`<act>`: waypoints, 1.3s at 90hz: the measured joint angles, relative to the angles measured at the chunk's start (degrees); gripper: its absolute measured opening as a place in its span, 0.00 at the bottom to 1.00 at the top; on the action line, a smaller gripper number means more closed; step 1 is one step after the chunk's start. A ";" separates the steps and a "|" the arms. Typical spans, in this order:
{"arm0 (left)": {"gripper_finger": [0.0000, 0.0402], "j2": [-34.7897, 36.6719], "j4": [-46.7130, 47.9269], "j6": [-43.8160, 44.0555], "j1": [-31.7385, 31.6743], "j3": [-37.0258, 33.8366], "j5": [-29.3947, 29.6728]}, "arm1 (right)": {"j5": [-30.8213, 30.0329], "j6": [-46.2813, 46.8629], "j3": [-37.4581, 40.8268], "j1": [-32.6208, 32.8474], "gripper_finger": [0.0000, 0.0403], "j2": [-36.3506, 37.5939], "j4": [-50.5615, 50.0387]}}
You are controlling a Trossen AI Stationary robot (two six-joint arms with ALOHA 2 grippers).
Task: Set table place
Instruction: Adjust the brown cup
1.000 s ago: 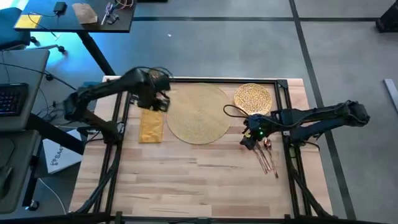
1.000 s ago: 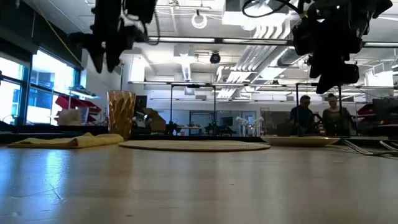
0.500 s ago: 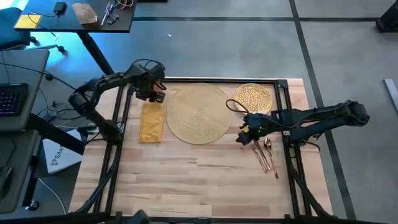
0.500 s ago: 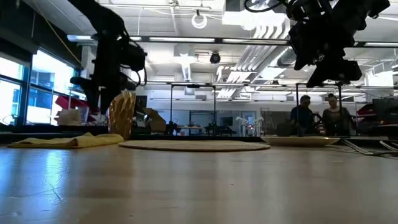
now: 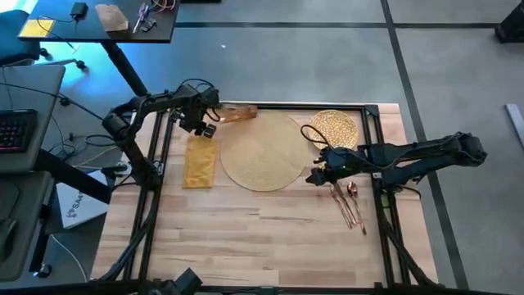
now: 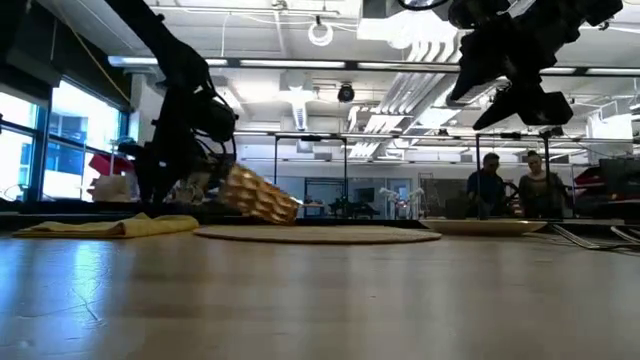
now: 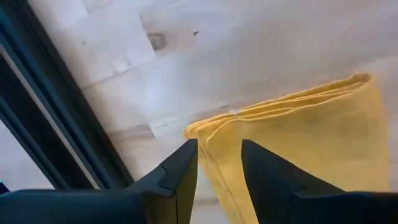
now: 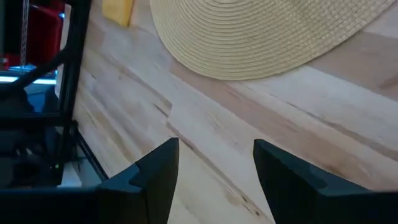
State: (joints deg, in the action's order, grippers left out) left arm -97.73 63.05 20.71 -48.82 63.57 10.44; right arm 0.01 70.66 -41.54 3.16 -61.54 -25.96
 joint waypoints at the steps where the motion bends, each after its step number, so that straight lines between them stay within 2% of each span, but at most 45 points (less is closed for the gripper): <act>1: 0.27 0.07 0.00 0.00 0.06 0.00 0.00 | -0.04 -0.01 0.00 0.00 0.48 0.00 0.01; 10: 0.27 0.84 -0.02 -0.48 0.45 0.00 -0.14 | -0.06 -0.09 0.00 0.00 0.48 0.00 0.27; 21: 0.27 3.46 -0.24 -1.96 1.91 0.00 -3.68 | -0.27 -0.59 0.00 0.00 0.48 0.00 0.23; 35: 0.27 9.33 -2.71 -2.76 8.21 -0.11 -8.57 | -0.26 -0.60 0.00 0.00 0.48 0.00 0.22; 44: 0.27 13.84 -8.43 0.20 13.85 -2.96 -9.99 | -0.22 -0.60 0.00 0.00 0.48 0.00 0.22; 56: 0.31 16.49 -21.95 10.06 18.11 -9.17 -16.48 | -0.17 -0.58 0.00 0.00 0.48 0.00 0.22; 62: 0.36 16.30 -30.08 15.22 19.14 -12.22 -18.60 | -0.06 -0.59 0.00 0.00 0.48 0.00 0.22; 73: 0.47 14.64 -44.21 22.44 20.24 -15.71 -18.71 | -0.04 -0.59 0.00 0.00 0.48 0.00 0.20; 83: 0.52 12.17 -49.26 27.15 20.71 -15.91 -15.34 | -0.04 -0.59 -0.02 0.00 0.48 0.00 0.17; 93: 0.54 9.21 -52.80 30.17 21.36 -15.96 -12.74 | -0.04 -0.48 -0.02 0.00 0.48 0.00 0.20; 106: 0.52 4.92 -62.31 32.59 22.64 -15.93 -14.20 | 0.67 -0.11 -0.02 0.00 0.48 0.00 0.24; 117: 0.49 2.14 -66.44 37.88 23.15 -15.91 -13.34 | 1.45 0.15 -0.02 0.00 0.48 0.00 0.22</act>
State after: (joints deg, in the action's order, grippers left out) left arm -95.59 -3.39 58.59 -25.67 47.66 -2.90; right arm 1.46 70.81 -41.56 3.16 -61.54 -25.74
